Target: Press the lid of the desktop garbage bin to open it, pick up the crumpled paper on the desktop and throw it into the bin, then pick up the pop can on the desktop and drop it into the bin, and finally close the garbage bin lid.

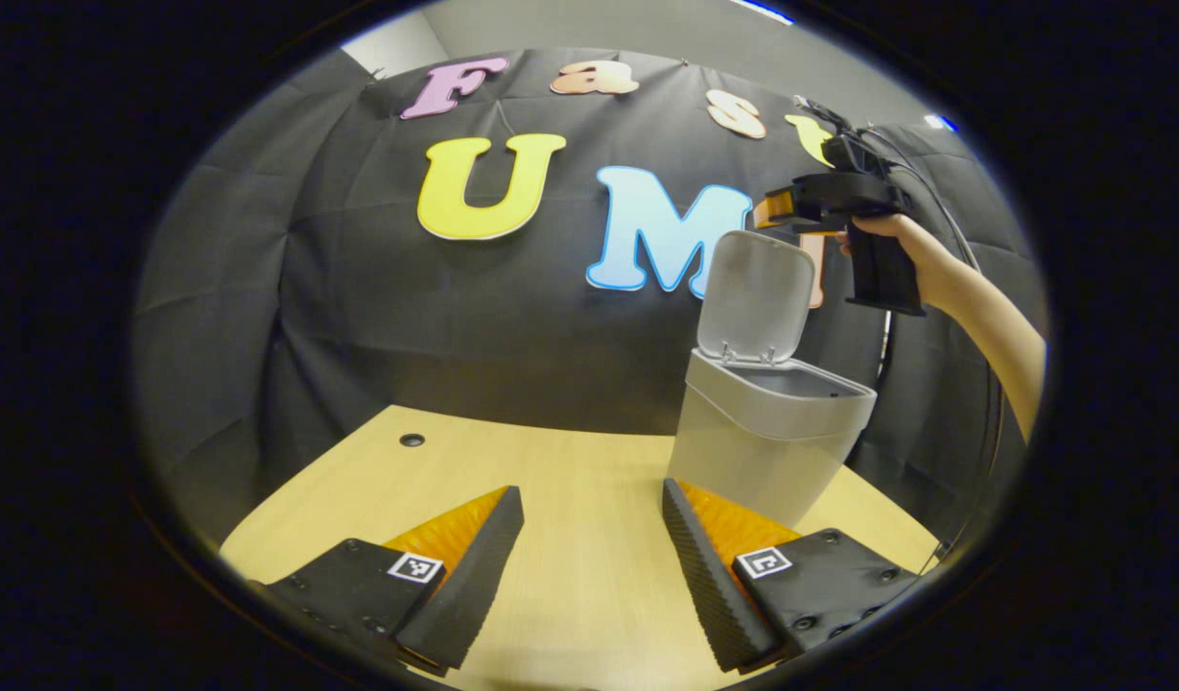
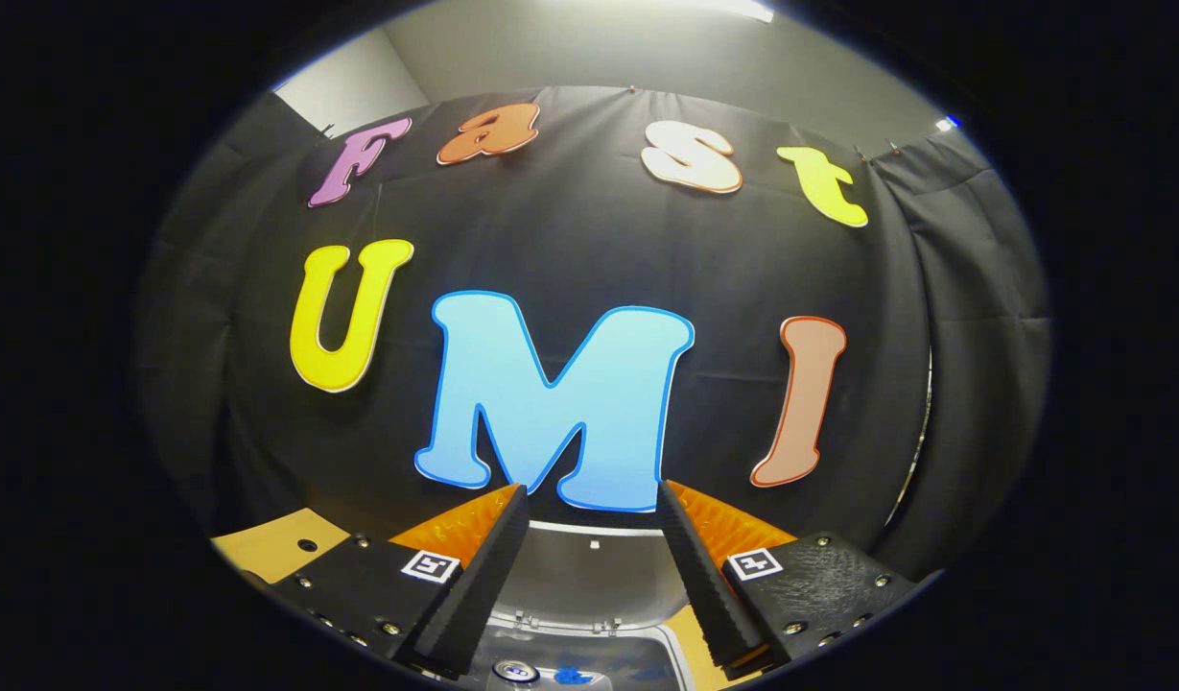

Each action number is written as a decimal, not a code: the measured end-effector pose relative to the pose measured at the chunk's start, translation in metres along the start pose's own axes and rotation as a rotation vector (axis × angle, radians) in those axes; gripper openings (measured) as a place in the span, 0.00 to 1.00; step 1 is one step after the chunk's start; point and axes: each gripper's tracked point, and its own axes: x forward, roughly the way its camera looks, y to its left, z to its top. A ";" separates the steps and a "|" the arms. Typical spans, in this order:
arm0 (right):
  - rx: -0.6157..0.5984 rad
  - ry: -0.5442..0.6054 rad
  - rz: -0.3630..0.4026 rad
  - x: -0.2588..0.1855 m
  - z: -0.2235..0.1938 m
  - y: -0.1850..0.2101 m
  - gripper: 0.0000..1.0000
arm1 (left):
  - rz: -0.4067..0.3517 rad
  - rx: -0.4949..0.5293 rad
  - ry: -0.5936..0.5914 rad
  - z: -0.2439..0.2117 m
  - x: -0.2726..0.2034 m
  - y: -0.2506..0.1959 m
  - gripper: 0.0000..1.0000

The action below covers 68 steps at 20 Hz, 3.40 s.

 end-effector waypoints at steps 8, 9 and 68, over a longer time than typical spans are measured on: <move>0.039 0.007 0.031 -0.009 -0.011 0.001 0.87 | 0.016 -0.022 -0.025 0.003 -0.005 0.002 0.95; 0.065 -0.004 0.039 -0.014 -0.012 0.001 0.87 | 0.010 -0.020 -0.034 0.001 -0.005 0.000 0.95; 0.088 0.083 0.100 -0.090 -0.194 0.018 0.96 | -0.007 -0.002 -0.038 -0.019 -0.046 -0.041 0.96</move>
